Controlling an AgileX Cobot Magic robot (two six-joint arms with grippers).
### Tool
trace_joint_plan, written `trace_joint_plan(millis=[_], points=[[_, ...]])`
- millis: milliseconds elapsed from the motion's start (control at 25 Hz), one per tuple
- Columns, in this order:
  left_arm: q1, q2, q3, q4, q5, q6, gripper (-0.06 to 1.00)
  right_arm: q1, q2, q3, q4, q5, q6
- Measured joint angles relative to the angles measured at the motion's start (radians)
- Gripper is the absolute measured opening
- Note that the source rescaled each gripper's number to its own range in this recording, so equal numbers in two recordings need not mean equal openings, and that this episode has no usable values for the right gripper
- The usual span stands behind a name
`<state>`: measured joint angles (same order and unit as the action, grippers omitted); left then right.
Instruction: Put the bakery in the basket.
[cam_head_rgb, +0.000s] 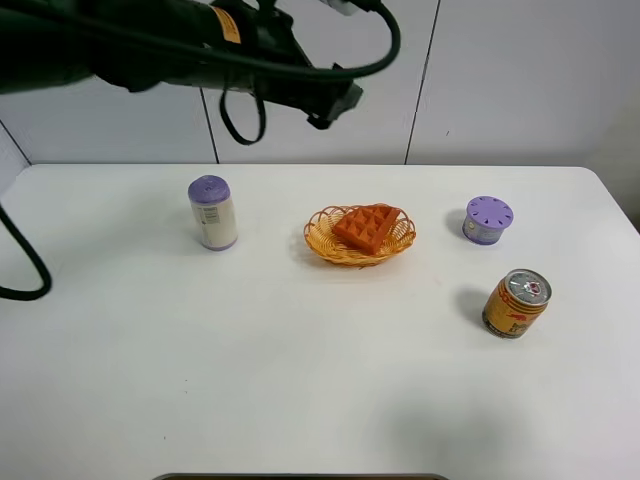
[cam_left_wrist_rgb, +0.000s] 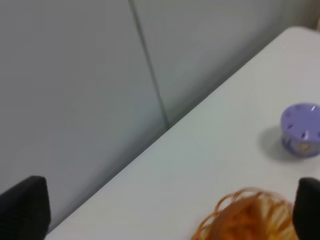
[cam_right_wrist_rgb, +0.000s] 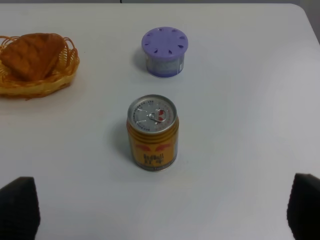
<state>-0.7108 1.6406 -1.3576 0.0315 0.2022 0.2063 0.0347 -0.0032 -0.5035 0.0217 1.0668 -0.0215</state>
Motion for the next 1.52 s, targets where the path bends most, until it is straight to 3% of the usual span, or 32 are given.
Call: trace_joint_plan(millis=[600,1200,1520], points=[[0.247,-0.352,0.0,0.168,0.502,0.0,0.98,0.0,0.0,0.0,0.0,0.0,0.0],[0.5,-0.693,0.0,0.226,0.831,0.001,0.98,0.0,0.0,0.0,0.0,0.0,0.0],[0.524,-0.869,0.012,0.219,0.994,-0.04,0.98,0.0,0.0,0.0,0.0,0.0,0.0]])
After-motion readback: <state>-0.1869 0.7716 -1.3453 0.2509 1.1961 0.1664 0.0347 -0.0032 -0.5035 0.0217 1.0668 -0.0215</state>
